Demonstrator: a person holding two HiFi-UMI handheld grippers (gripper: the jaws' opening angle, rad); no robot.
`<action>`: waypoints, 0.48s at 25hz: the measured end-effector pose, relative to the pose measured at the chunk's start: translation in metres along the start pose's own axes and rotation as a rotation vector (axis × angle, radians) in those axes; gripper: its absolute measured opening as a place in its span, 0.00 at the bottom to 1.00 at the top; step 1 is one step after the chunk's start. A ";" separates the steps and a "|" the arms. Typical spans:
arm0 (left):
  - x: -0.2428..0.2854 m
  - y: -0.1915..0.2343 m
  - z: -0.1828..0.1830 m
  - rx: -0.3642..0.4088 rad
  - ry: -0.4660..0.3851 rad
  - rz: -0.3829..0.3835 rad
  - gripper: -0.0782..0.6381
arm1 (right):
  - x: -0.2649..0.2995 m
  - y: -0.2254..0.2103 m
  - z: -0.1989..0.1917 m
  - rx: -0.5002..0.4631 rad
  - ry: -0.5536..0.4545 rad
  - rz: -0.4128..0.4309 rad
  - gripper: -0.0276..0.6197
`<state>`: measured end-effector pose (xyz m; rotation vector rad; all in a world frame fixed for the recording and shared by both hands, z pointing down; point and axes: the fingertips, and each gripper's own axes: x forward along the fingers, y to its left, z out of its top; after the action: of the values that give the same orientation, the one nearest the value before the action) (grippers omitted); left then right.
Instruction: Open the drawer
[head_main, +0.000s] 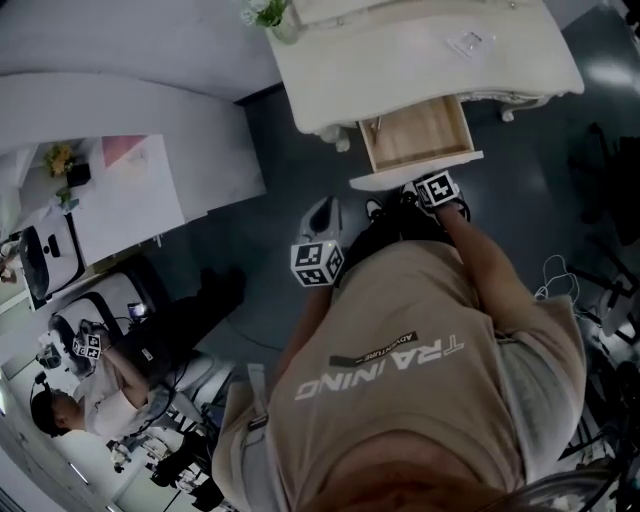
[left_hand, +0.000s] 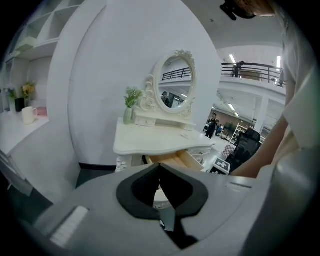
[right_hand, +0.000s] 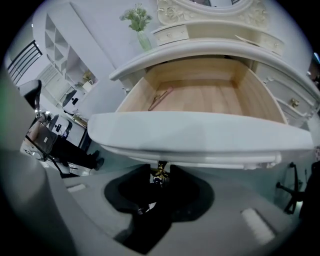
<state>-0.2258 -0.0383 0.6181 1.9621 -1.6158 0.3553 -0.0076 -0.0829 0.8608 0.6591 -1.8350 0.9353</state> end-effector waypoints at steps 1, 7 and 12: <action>-0.003 0.005 -0.006 -0.009 0.011 -0.007 0.11 | 0.002 0.001 0.002 0.004 -0.004 -0.007 0.24; 0.002 0.009 -0.024 0.030 0.040 -0.115 0.11 | -0.011 0.006 0.005 0.095 -0.091 -0.049 0.25; 0.016 -0.008 -0.009 0.085 0.025 -0.140 0.11 | -0.071 0.028 -0.005 0.051 -0.266 0.053 0.24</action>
<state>-0.2131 -0.0454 0.6317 2.1126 -1.4592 0.3971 0.0030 -0.0605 0.7884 0.8016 -2.0761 0.9688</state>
